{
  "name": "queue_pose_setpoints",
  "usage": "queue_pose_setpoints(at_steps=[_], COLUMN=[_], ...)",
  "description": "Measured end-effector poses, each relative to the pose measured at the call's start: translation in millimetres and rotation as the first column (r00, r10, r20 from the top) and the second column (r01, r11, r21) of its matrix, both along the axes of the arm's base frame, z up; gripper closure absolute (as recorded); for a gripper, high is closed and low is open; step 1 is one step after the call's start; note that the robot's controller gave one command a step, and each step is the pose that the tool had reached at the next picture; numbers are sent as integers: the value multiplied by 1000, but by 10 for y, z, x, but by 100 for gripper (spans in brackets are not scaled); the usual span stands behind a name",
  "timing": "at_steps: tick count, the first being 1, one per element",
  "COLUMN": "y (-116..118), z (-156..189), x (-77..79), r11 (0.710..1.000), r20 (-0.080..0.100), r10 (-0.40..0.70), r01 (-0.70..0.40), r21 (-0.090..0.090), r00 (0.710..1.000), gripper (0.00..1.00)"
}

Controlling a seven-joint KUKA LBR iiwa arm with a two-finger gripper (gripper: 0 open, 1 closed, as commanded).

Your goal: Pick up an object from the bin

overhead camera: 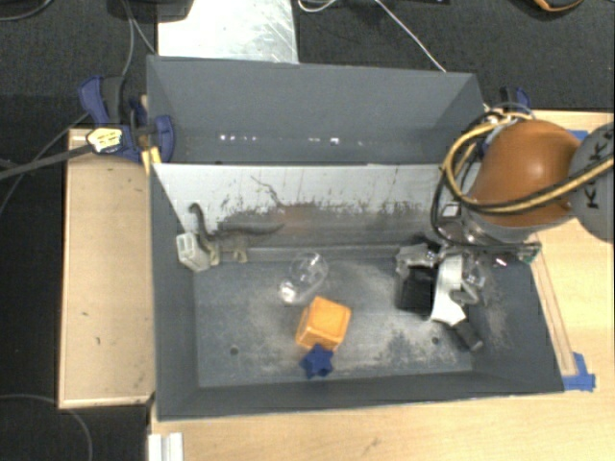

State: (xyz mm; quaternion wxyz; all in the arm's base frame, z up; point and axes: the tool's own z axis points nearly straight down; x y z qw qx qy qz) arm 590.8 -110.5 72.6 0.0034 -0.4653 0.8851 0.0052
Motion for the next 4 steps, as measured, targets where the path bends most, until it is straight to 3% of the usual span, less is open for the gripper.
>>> queue_pose_setpoints(at_steps=[1,2,3,4], y=[53,57,61,61], z=[39,38,349,933], x=[55,57,65,74], r11=[998,998,998,998], r20=[13,13,18,19], r10=[63,65,57,57], r01=[-63,-65,-57,-57], r21=[-6,-6,-4,-6], r00=[998,998,998,998], gripper=[100,100,100,100])
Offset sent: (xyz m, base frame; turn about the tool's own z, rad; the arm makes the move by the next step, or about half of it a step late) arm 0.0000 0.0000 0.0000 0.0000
